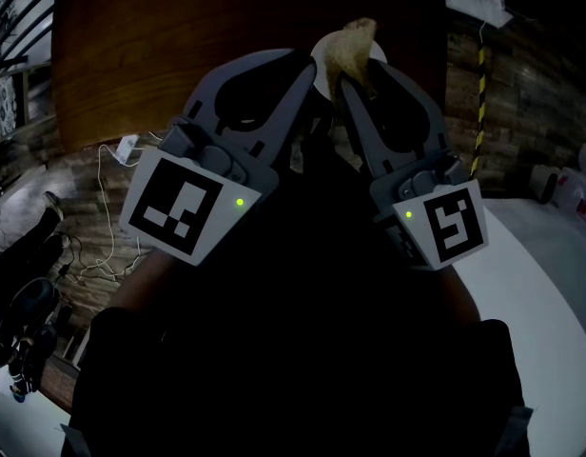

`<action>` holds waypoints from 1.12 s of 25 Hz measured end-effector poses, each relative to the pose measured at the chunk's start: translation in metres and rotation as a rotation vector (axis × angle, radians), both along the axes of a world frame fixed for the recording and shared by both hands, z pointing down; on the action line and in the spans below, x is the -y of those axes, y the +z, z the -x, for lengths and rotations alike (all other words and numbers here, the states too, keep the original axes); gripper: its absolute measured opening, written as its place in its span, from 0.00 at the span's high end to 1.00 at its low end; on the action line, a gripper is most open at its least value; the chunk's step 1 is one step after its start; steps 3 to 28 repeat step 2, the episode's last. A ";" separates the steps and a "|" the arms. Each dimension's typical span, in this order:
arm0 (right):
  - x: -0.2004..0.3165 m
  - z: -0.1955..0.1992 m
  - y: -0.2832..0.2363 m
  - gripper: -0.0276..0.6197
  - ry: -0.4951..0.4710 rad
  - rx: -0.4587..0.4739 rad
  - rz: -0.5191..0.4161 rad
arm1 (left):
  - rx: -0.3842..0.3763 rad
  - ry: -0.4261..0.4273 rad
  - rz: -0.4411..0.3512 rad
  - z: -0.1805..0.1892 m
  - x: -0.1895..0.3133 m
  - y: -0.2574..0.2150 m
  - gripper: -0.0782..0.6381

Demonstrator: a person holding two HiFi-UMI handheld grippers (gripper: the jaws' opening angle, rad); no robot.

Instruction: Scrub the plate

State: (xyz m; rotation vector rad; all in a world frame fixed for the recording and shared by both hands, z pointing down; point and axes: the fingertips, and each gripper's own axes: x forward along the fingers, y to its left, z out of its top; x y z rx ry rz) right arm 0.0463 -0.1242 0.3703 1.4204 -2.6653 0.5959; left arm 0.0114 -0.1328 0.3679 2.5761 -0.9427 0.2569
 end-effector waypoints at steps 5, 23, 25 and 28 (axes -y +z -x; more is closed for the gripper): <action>0.000 -0.001 0.000 0.77 0.004 0.000 0.000 | -0.001 0.000 0.005 0.000 0.000 0.000 0.84; 0.000 -0.001 0.000 0.77 0.004 0.000 0.000 | -0.001 0.000 0.005 0.000 0.000 0.000 0.84; 0.000 -0.001 0.000 0.77 0.004 0.000 0.000 | -0.001 0.000 0.005 0.000 0.000 0.000 0.84; 0.000 -0.001 0.000 0.77 0.004 0.000 0.000 | -0.001 0.000 0.005 0.000 0.000 0.000 0.84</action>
